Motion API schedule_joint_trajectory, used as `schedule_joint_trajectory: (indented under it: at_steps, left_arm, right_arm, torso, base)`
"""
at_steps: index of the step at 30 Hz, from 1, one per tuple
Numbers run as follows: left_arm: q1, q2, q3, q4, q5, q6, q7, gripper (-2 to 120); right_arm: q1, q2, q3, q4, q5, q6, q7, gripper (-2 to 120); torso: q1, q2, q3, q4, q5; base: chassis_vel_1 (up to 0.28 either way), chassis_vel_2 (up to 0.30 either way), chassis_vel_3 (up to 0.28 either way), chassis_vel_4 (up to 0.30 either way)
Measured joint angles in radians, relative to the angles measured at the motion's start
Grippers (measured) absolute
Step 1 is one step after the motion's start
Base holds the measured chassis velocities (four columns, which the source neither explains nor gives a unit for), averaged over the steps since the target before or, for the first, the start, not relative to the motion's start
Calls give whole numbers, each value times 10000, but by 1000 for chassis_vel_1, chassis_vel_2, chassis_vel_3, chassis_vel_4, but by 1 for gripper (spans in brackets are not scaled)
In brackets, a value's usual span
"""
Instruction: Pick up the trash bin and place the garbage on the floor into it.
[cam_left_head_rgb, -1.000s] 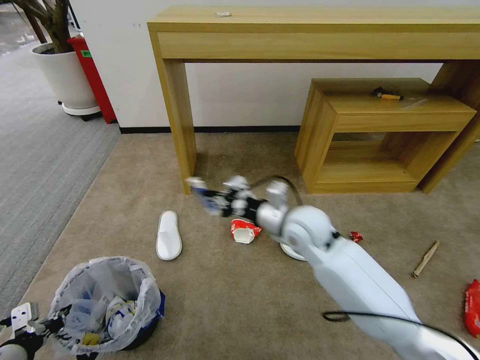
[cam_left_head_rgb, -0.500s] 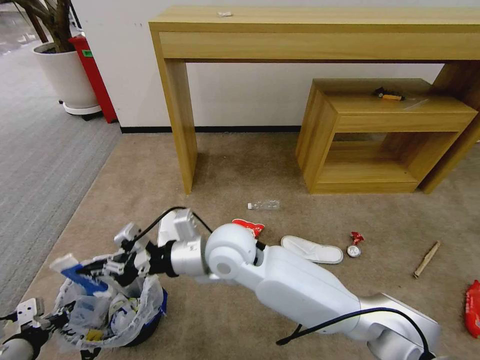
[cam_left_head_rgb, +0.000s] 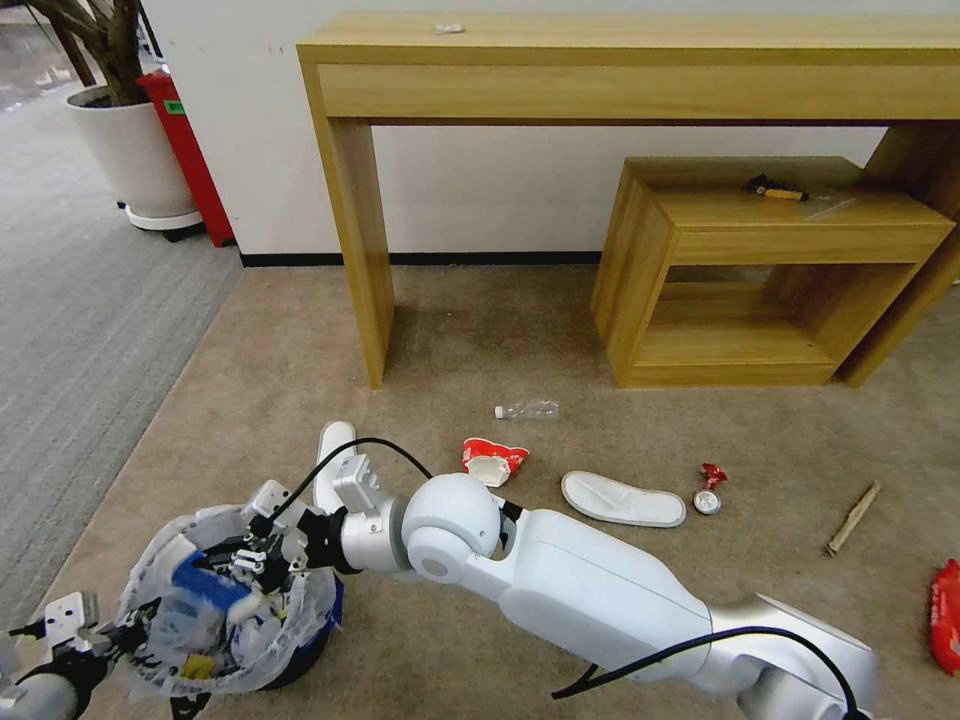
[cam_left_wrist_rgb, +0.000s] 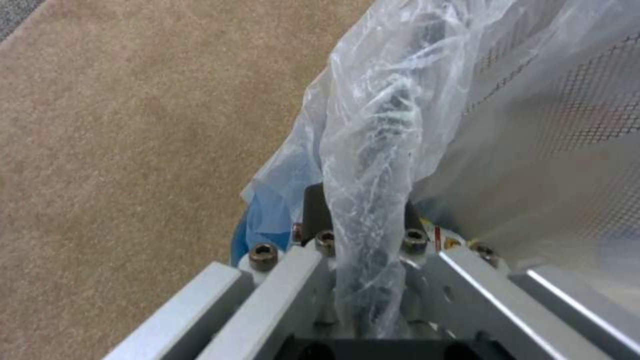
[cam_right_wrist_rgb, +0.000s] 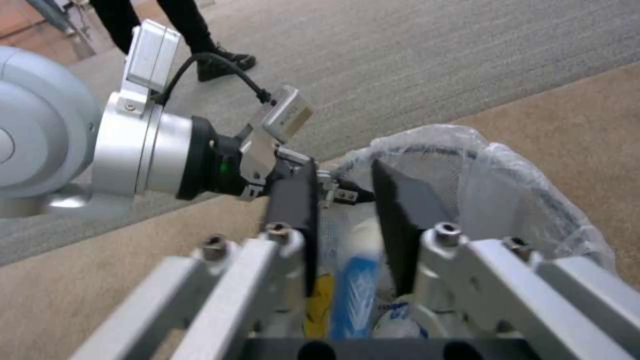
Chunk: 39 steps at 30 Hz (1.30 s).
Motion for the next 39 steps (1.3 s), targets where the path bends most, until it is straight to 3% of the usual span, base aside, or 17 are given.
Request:
schedule_joint_trajectory:
  at_steps: [3, 7, 11, 15, 20, 22, 26, 39]
  left_arm:
    - [27, 9, -67, -23, -7, 0, -8, 0]
    - [42, 22, -147, -11, -29, -1, -2, 0]
    - [112, 42, -280, 82, -39, -4, 85, 0]
    - [151, 66, -376, 122, -40, -5, 146, 0]
    - [183, 86, -467, 160, -54, -5, 207, 0]
    - [235, 95, -509, 192, -62, -7, 241, 0]
    - [289, 114, -500, 196, -44, -7, 259, 0]
    - [501, -23, -613, -40, -58, -7, 287, 0]
  right_arm:
    - [-105, -70, 335, 188, -14, 94, 116, 52]
    - [-287, -121, 754, 314, -222, 226, 463, 63]
    - [-935, -347, 1939, 392, -1346, 418, 1518, 82]
    - [-1543, -672, 2930, 372, -2271, 664, 1685, 95]
    - [-2540, -1225, 4104, 287, -3236, 1301, 1683, 100]
    - [-3571, -1684, 5007, 285, -3629, 1864, 1744, 100]
    - [-4312, -1892, 5716, 374, -3961, 2295, 1839, 100]
    - [-4215, -1391, 5465, 233, -4070, 2286, 2354, 100]
  torso:
    - [0, 2, 0, 0, 0]
    - [0, 2, 0, 1, 0]
    - [0, 1, 0, 1, 0]
    - [0, 2, 0, 1, 1]
    - [0, 2, -1, 1, 3]
    - [0, 1, -1, -1, 4]
    - [0, 2, -1, -4, 3]
    - [-1, 2, -1, 0, 1]
  base:
    - [0, 0, 0, 0]
    - [0, 0, 0, 0]
    - [0, 0, 0, 0]
    - [0, 0, 0, 0]
    - [0, 0, 0, 0]
    - [0, 0, 0, 0]
    - [0, 0, 0, 0]
    - [-1, 12, -2, -14]
